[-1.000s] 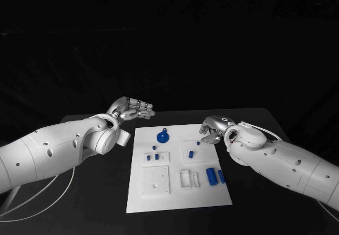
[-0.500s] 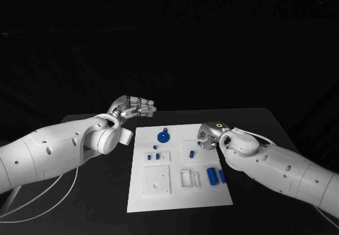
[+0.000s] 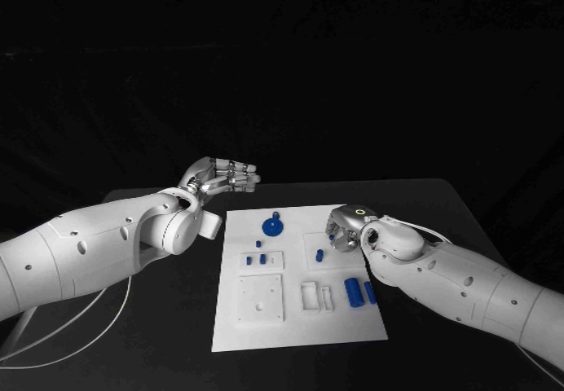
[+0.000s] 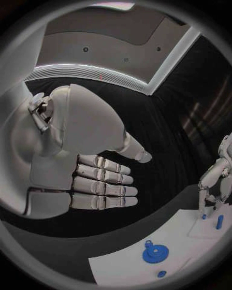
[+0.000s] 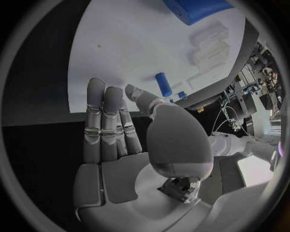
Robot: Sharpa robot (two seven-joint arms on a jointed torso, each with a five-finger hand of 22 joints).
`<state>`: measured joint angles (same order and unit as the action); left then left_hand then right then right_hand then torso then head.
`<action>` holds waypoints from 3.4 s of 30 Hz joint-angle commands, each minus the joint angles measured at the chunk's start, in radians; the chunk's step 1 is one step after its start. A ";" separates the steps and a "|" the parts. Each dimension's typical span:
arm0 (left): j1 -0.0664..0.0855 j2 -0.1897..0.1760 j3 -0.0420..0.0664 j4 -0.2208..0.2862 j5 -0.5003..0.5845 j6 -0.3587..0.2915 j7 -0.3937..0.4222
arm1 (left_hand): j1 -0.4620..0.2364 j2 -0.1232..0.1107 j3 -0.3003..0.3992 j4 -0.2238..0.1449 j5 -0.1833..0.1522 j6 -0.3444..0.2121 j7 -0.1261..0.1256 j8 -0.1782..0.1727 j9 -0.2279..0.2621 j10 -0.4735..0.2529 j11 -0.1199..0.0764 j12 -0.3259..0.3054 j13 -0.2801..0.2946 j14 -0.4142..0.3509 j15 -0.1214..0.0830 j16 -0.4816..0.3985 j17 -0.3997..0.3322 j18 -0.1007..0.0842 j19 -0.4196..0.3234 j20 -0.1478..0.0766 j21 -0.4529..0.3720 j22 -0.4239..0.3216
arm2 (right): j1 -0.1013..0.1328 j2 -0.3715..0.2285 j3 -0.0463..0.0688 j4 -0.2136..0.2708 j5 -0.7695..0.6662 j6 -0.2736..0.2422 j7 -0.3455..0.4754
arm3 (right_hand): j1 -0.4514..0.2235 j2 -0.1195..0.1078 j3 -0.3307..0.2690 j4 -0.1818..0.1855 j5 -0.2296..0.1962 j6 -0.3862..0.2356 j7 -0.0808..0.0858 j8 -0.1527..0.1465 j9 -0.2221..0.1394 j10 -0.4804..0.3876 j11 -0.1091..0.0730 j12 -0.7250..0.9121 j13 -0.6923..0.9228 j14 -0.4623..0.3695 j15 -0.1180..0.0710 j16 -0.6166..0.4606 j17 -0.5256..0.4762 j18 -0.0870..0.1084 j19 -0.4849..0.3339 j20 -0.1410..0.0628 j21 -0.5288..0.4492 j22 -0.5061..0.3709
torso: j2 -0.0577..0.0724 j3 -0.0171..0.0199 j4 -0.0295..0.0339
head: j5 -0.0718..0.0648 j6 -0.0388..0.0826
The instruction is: Assemble the parts on the task board
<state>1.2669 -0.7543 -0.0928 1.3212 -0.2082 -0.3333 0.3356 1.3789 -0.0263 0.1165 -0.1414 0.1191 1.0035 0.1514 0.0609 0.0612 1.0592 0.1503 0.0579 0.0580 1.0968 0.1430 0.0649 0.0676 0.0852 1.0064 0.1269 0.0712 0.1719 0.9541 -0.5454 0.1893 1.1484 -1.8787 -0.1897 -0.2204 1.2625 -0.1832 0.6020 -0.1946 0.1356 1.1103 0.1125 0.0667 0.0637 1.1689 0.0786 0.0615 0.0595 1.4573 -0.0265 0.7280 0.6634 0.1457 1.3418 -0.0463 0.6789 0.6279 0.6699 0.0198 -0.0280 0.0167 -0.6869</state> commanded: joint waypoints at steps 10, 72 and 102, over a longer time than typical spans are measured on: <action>0.002 0.004 0.001 -0.002 0.014 0.006 0.007 | 0.000 0.007 -0.012 -0.003 -0.002 -0.022 0.007 0.002 0.000 -0.014 0.004 0.005 0.000 -0.012 0.003 -0.004 -0.001 -0.005 0.012 0.002 0.006 -0.010 | -0.004 0.022 -0.008 -0.025 -0.020 -0.003 0.005 | -0.006 0.010 0.041 -0.001 -0.001 0.013 0.004 -0.005 -0.001 0.015 -0.001 -0.004 -0.001 -0.008 0.000 0.012 -0.002 0.001 -0.002 -0.003 -0.019 0.062 | 0.000 -0.0008 -0.0032 | 0.002 -0.004; 0.002 0.006 0.001 -0.047 0.014 0.002 -0.001 | 0.002 0.009 -0.023 -0.006 -0.002 -0.055 0.012 0.001 -0.001 -0.019 0.007 0.005 0.000 -0.015 0.004 -0.004 0.000 0.001 0.020 0.004 0.012 -0.034 | -0.022 -0.046 0.122 0.137 0.027 -0.161 -0.043 | 0.017 0.054 0.076 -0.038 -0.028 0.167 -0.034 -0.004 0.005 0.196 -0.053 -0.003 0.003 -0.007 -0.042 0.018 0.008 -0.026 0.049 -0.044 -0.040 0.500 | -0.002 -0.0017 -0.0038 | 0.006 -0.001; 0.001 0.034 0.001 -0.043 0.021 0.001 0.004 | 0.001 0.010 -0.024 -0.004 -0.002 -0.056 0.012 0.001 -0.001 -0.020 0.007 0.005 0.000 -0.016 0.005 -0.004 0.000 0.002 0.023 0.005 0.013 -0.039 | -0.106 0.037 -0.031 0.306 -0.078 -0.122 -0.012 | 0.013 0.062 0.070 -0.049 -0.027 0.169 -0.035 -0.003 0.005 0.196 -0.053 -0.002 0.003 -0.006 -0.042 0.019 0.001 -0.028 0.078 -0.043 -0.119 0.576 | -0.003 -0.0028 -0.0062 | 0.113 -0.026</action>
<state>1.2669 -0.7242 -0.0931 1.2757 -0.1949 -0.3336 0.3294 1.3750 -0.0224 0.0977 -0.1442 0.1191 0.9537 0.1658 0.0609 0.0609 1.0452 0.1575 0.0579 0.0580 1.0860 0.1466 0.0649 0.0678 0.0852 1.0240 0.1303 0.0789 0.1338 0.8518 -0.5134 0.1607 1.4523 -1.8960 -0.3260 -0.2423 1.2761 -0.1264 0.6718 -0.2401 0.1045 1.2707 0.0770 0.0584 0.0680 1.3581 0.0251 0.0537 0.0620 1.4506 -0.0626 0.7414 0.6651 0.0986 1.4096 -0.0891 0.5636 1.2026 0.6671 0.0167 -0.0331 0.1217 -0.7101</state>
